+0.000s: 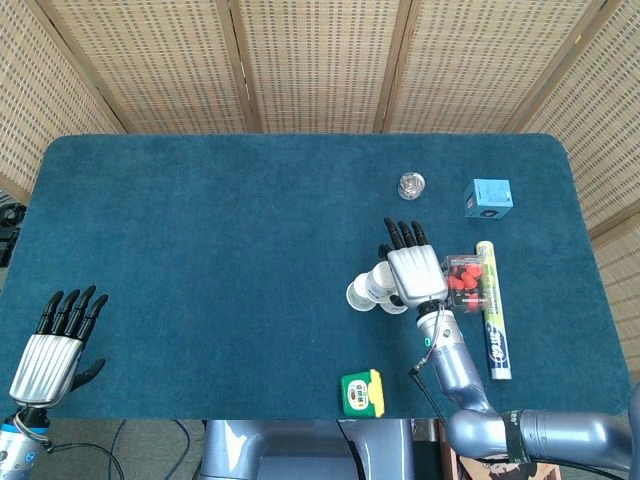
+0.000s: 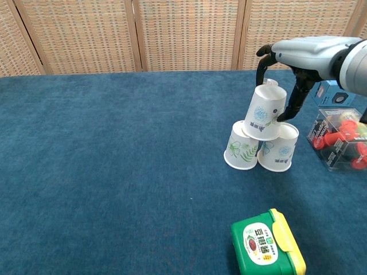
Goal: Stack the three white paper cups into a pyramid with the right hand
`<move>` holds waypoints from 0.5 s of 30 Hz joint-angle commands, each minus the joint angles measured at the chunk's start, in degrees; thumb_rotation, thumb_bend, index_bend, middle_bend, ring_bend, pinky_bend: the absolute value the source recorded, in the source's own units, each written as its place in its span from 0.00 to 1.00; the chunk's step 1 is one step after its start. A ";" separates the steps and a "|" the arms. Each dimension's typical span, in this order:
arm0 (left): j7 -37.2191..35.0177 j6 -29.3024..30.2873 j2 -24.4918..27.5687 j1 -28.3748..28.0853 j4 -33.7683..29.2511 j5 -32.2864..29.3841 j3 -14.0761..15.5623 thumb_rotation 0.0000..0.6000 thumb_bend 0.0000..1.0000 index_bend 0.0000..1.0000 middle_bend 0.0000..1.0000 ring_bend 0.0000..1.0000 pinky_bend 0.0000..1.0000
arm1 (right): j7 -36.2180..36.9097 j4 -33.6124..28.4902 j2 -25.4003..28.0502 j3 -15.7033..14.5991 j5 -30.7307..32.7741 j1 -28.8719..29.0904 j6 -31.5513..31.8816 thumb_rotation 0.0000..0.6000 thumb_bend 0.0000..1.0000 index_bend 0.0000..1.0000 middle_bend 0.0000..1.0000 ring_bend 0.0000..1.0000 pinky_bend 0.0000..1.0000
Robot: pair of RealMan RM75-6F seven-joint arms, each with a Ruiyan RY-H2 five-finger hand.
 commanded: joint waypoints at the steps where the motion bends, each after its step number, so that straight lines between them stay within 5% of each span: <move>1: -0.04 0.09 0.05 0.04 -0.05 0.01 -0.03 1.00 0.21 0.00 0.00 0.00 0.00 | -0.79 -1.36 1.15 0.03 0.52 -0.02 0.48 1.00 0.13 0.27 0.00 0.00 0.00; 9: -0.41 0.32 0.31 0.14 -0.16 0.00 -0.08 1.00 0.21 0.00 0.00 0.00 0.00 | -0.62 -5.75 5.83 -0.33 -0.61 -1.79 3.12 1.00 0.13 0.22 0.00 0.00 0.00; 15: -0.55 0.44 0.46 0.18 -0.27 0.13 -0.07 1.00 0.21 0.00 0.00 0.00 0.00 | 6.53 -8.57 12.75 -3.38 -9.12 -8.32 6.77 1.00 0.13 0.22 0.00 0.00 0.00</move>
